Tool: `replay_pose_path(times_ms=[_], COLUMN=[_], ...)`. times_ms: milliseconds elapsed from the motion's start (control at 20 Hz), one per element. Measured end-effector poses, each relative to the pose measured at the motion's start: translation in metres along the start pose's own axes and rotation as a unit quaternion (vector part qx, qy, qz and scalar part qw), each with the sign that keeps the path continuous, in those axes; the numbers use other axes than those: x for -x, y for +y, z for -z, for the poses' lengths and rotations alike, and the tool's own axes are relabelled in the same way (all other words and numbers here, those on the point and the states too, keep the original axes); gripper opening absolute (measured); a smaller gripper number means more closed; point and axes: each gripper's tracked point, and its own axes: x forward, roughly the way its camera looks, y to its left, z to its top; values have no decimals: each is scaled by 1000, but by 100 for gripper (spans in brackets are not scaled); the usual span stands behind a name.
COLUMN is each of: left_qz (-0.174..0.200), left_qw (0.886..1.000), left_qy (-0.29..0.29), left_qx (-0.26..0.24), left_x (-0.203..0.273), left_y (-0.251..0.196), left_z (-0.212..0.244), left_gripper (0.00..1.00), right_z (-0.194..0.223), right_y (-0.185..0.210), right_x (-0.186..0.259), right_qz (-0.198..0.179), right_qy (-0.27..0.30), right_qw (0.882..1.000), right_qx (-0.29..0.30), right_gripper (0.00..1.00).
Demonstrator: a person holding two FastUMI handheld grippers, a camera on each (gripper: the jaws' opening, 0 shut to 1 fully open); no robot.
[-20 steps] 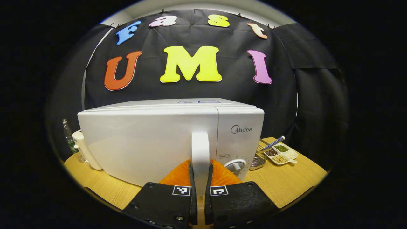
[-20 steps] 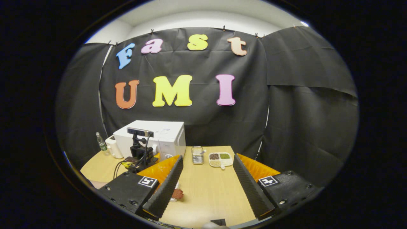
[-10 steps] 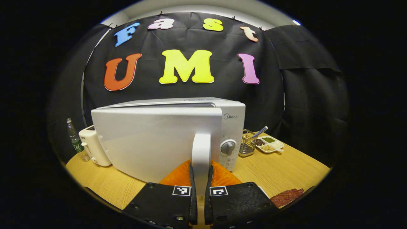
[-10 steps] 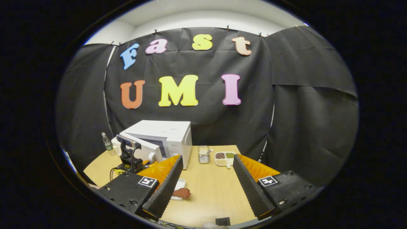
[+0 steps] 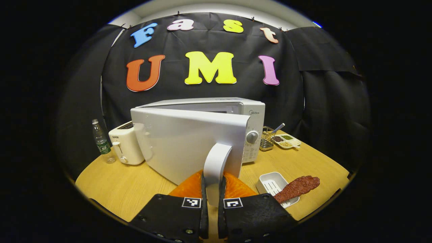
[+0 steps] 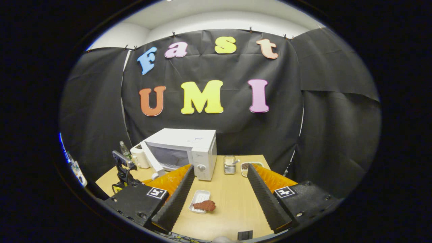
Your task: Open the microwave oven with the left hand, put the food in, and close the microwave oven.
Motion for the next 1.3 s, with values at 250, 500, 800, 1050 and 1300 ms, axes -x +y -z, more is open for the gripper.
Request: replay_pose_path(times_ms=[250, 500, 800, 1050, 1300], left_qz=[-61, -95, -118, -119, -100], left_qw=[998, 995, 993, 993, 995], left_qy=[1, -7, -10, -7, -3], left_qx=[-22, -34, -23, -11, 7], left_x=[38, 61, 85, 102, 114], left_y=[57, 92, 124, 156, 185], left_z=[6, 5, 7, 15, 21], left_gripper=[54, 97, 97, 97, 97], right_z=[-7, 2, 10, 23, 31], right_y=[27, 46, 62, 89, 122], right_x=[4, 11, 19, 21, 30], right_qz=[-27, -44, -47, -44, -40], right_qy=[-9, -6, -1, 12, 22], right_qw=[999, 999, 999, 999, 999], right_qx=[17, 23, 26, 27, 26], right_gripper=[92, 92, 92, 92, 92])
